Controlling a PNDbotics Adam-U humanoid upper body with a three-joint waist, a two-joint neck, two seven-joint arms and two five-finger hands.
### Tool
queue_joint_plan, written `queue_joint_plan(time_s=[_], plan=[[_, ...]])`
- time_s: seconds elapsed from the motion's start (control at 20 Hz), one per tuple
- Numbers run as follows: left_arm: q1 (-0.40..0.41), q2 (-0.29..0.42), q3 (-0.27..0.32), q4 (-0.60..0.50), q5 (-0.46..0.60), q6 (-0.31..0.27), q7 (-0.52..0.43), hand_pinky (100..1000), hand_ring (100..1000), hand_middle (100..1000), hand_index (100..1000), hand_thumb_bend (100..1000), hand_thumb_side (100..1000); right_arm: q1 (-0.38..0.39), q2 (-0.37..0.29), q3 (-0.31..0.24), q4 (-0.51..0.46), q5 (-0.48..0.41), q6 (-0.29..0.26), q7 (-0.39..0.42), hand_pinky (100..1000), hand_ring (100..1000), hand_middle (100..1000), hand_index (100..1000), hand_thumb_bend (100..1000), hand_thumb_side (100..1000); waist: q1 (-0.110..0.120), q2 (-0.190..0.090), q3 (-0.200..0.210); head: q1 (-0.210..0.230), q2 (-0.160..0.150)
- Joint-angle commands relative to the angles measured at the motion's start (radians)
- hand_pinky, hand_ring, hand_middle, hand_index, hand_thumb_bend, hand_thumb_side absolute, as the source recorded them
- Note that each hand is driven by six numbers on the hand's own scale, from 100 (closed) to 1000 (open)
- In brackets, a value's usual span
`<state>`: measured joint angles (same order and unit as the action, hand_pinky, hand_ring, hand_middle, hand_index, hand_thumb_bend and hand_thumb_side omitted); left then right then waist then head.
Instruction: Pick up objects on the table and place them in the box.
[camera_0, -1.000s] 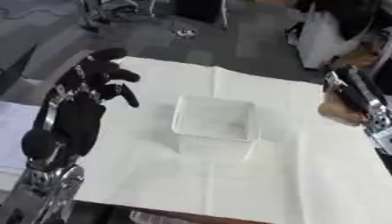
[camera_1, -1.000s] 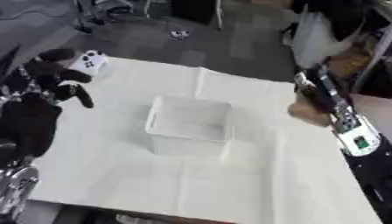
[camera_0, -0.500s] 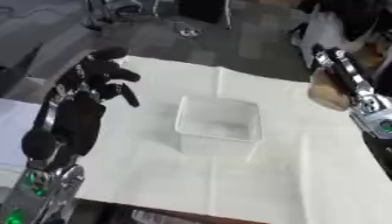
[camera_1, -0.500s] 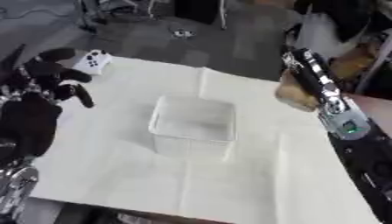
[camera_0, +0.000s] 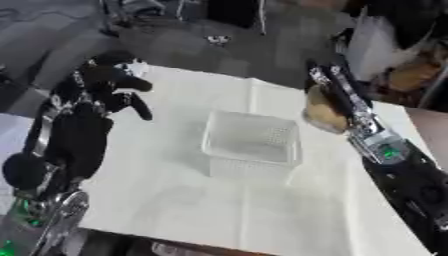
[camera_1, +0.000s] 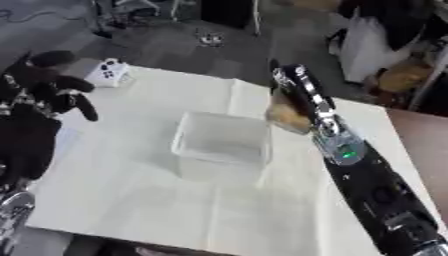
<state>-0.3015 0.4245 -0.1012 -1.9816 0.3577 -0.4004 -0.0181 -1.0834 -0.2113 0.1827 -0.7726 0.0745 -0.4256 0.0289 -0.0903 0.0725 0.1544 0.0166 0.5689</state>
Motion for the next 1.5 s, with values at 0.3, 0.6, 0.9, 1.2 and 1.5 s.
queue_joint_plan(time_s=[0.3, 0.6, 0.9, 1.2, 1.5], plan=[[-0.049, -0.013, 0.0, -0.018, 0.028, -0.036, -0.02, 444, 676, 778, 729, 722, 740, -0.028, 0.034, -0.013, 0.001, 0.129, -0.03, -0.061, 100, 100, 100, 324, 100, 853, 0.012, 0.008, 0.024, -0.077, -0.037], [-0.085, -0.04, -0.004, -0.018, 0.045, -0.041, -0.03, 448, 675, 777, 729, 731, 734, -0.059, 0.035, -0.03, 0.003, 0.241, -0.053, -0.122, 100, 100, 100, 322, 100, 851, 0.014, 0.033, 0.06, -0.151, -0.079], [-0.119, -0.058, -0.009, -0.018, 0.064, -0.045, -0.042, 451, 675, 775, 729, 739, 729, -0.073, 0.037, -0.037, 0.002, 0.304, -0.07, -0.172, 100, 100, 100, 325, 100, 853, 0.001, 0.053, 0.094, -0.216, -0.112], [-0.137, -0.065, -0.016, -0.018, 0.079, -0.038, -0.055, 451, 675, 775, 729, 739, 730, -0.081, 0.035, -0.041, -0.001, 0.337, -0.081, -0.214, 100, 100, 100, 329, 100, 855, -0.01, 0.064, 0.112, -0.232, -0.122], [-0.147, -0.065, -0.017, -0.018, 0.087, -0.042, -0.062, 453, 674, 775, 728, 742, 726, -0.078, 0.042, -0.039, -0.005, 0.345, -0.104, -0.262, 100, 100, 100, 329, 100, 856, -0.014, 0.068, 0.119, -0.231, -0.123]])
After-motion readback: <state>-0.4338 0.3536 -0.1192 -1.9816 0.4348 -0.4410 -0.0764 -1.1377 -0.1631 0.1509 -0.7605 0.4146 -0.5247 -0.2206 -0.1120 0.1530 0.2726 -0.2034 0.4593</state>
